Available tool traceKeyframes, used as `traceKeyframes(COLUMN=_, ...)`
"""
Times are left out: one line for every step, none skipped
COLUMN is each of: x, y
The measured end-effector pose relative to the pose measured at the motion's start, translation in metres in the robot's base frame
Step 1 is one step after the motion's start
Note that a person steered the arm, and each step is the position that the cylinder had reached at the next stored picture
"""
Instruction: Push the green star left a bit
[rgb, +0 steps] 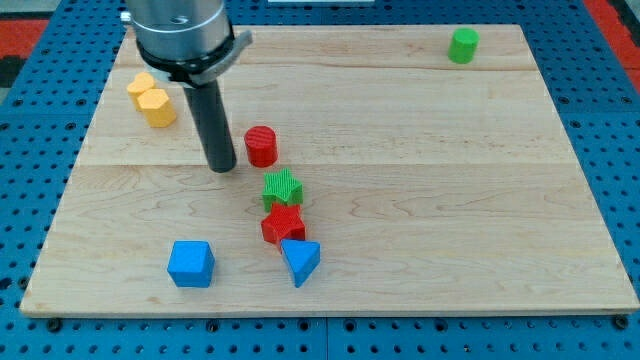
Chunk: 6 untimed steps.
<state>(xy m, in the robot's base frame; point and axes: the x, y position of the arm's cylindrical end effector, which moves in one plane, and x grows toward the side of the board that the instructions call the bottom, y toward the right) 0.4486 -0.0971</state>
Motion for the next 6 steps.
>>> traceKeyframes(x=0.007, y=0.046)
traceKeyframes(x=0.012, y=0.076)
traceKeyframes(x=0.013, y=0.148)
traceKeyframes(x=0.033, y=0.141)
traceKeyframes(x=0.037, y=0.107)
traceKeyframes(x=0.029, y=0.069)
